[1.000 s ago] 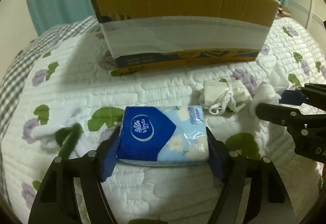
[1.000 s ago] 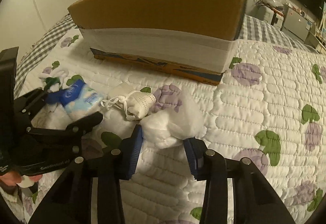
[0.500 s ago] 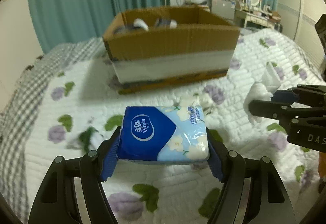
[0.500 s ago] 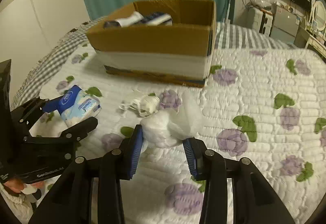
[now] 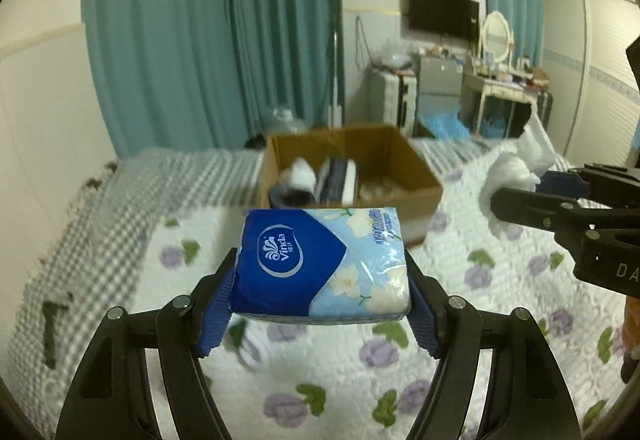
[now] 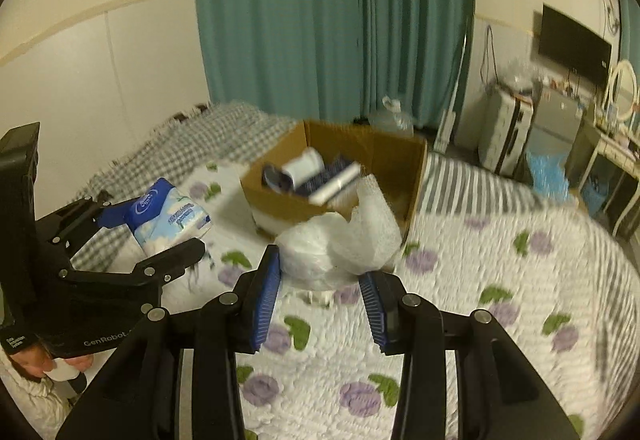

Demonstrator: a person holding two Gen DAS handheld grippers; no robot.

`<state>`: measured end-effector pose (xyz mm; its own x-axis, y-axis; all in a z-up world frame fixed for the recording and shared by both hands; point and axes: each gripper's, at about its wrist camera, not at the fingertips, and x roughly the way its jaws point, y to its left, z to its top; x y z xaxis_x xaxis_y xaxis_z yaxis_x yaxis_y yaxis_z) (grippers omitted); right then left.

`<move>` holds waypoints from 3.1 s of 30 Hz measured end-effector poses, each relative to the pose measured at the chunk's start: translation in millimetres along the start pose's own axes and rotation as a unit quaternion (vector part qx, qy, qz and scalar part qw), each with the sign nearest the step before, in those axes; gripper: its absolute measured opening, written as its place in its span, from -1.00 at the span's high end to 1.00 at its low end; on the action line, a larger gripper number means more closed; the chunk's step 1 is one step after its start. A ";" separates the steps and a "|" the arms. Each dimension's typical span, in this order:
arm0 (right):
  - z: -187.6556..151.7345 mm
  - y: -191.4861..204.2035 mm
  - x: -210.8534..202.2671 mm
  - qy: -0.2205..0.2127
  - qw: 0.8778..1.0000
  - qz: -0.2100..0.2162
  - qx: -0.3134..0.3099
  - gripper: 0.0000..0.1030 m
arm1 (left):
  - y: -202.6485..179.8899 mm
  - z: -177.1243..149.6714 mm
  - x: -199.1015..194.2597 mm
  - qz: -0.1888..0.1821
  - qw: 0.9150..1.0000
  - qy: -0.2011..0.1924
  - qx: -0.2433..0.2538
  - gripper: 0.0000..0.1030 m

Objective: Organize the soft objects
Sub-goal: 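Carry the tissue pack and bag to the box and release both, then grasp the white pipe-cleaner bundle with the left tool while the right grasps the white mask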

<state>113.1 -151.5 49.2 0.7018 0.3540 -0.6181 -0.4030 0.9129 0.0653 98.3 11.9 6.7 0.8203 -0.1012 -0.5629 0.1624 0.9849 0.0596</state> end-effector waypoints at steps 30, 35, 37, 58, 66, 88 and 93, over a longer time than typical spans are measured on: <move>91.9 -93.5 186.9 0.004 0.999 0.006 0.038 0.24 | -14.2 85.3 184.4 0.029 0.998 0.006 0.054 -0.41; 90.5 -106.5 202.1 0.007 0.999 0.005 0.052 0.20 | -17.2 83.2 189.8 0.027 0.998 -0.008 0.064 -0.46; 90.7 -107.8 202.0 0.006 0.999 0.003 0.050 0.07 | -16.6 83.2 191.0 0.025 0.998 -0.009 0.065 -0.50; 148.5 -66.5 -45.4 -0.129 0.990 -0.055 0.020 -0.75 | -8.4 162.6 -0.1 0.059 0.992 -0.110 0.020 -0.70; 136.0 -17.1 -162.2 -0.176 0.982 -0.059 -0.014 -0.96 | 4.6 158.4 -118.7 0.060 0.981 -0.182 0.008 -0.83; 3.8 16.7 -10.4 -0.042 0.999 -0.016 0.030 -0.98 | 47.8 -6.5 0.0 0.073 0.997 -0.019 -0.023 -0.84; -22.4 12.2 63.0 0.014 0.999 -0.024 0.034 -0.97 | 54.7 -41.7 56.3 0.076 0.996 0.041 -0.034 -0.84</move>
<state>139.3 -122.7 -6.5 0.7027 0.3038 -0.6434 -0.3268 0.9410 0.0873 130.4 65.9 -56.1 0.7842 0.0596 -0.6177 -0.0011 0.9955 0.0947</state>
